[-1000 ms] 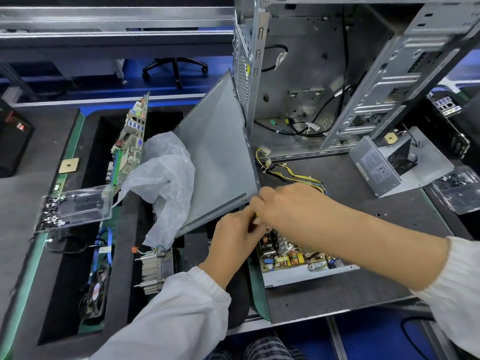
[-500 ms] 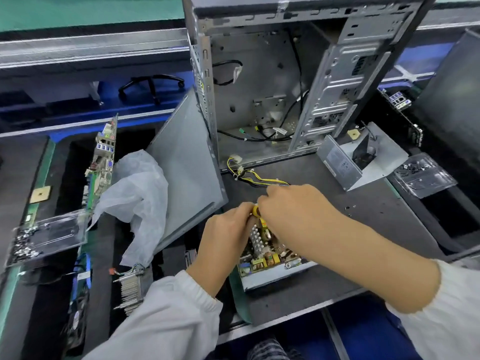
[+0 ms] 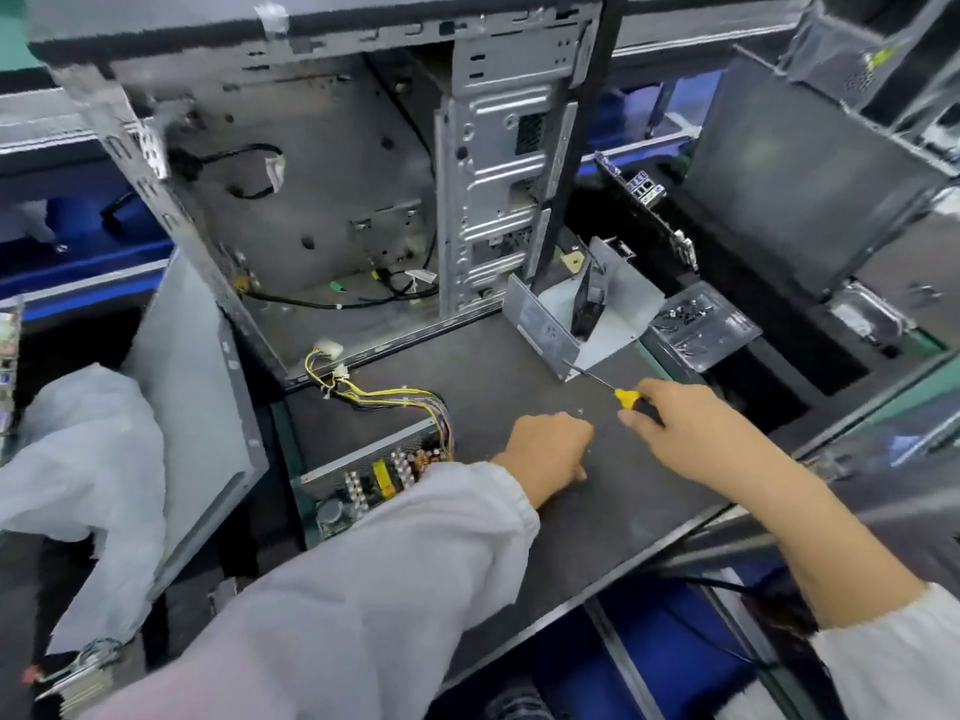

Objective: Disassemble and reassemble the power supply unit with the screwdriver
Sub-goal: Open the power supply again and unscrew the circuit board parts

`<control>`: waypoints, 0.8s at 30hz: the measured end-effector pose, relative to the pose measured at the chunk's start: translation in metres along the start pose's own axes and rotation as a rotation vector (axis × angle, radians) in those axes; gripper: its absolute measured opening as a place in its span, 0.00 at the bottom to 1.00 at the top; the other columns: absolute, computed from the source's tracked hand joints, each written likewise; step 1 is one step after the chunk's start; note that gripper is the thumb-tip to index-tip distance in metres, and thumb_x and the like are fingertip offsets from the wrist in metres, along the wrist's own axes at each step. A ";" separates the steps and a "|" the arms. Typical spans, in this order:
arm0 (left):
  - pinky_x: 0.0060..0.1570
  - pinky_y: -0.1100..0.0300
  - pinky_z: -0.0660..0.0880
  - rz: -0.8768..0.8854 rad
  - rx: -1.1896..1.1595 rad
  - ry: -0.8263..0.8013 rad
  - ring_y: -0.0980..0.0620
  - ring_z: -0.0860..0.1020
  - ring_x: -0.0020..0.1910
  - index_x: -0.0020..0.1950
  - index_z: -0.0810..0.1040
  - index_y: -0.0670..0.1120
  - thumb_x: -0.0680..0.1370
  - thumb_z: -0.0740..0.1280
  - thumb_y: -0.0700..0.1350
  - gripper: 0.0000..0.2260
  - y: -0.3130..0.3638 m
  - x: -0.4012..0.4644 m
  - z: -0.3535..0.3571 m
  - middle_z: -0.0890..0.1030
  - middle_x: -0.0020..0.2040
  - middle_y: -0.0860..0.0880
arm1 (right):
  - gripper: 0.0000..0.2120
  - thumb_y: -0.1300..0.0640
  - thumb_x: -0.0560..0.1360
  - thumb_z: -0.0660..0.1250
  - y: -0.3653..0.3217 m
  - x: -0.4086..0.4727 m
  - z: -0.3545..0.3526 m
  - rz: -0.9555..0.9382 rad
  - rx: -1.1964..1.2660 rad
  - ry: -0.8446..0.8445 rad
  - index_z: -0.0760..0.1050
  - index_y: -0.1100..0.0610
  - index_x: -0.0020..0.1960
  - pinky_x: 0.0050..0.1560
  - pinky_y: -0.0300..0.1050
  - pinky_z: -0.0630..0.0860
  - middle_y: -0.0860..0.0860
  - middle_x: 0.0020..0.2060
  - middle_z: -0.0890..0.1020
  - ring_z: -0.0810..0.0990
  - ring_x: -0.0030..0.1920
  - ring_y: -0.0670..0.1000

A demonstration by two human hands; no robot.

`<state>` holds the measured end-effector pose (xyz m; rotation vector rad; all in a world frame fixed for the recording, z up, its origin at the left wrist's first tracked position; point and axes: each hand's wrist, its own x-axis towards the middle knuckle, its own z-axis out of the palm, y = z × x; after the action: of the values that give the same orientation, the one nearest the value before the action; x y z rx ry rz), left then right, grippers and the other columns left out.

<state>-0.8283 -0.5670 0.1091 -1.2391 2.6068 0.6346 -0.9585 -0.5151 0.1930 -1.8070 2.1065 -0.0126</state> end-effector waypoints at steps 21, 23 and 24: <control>0.30 0.69 0.73 -0.398 -1.986 0.519 0.59 0.76 0.30 0.45 0.86 0.42 0.76 0.69 0.37 0.06 -0.058 -0.127 -0.024 0.84 0.40 0.48 | 0.08 0.47 0.77 0.62 -0.044 -0.044 -0.006 -0.327 0.274 -0.181 0.72 0.49 0.42 0.33 0.37 0.64 0.46 0.27 0.70 0.66 0.29 0.45; 0.28 0.71 0.74 -0.447 -2.152 0.473 0.59 0.77 0.30 0.41 0.87 0.43 0.73 0.71 0.38 0.05 -0.061 -0.144 -0.021 0.83 0.39 0.49 | 0.07 0.46 0.77 0.61 -0.058 -0.050 0.001 -0.360 0.256 -0.210 0.72 0.48 0.43 0.33 0.38 0.65 0.47 0.28 0.72 0.67 0.30 0.45; 0.27 0.71 0.73 -0.469 -2.199 0.459 0.59 0.78 0.30 0.40 0.87 0.44 0.70 0.72 0.40 0.04 -0.062 -0.151 -0.019 0.83 0.38 0.50 | 0.07 0.46 0.77 0.61 -0.064 -0.052 0.004 -0.371 0.252 -0.217 0.71 0.47 0.44 0.33 0.38 0.65 0.48 0.29 0.72 0.67 0.30 0.45</control>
<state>-0.6840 -0.5056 0.1592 -2.0716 0.5139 3.4633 -0.8901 -0.4756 0.2186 -1.9175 1.5273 -0.1615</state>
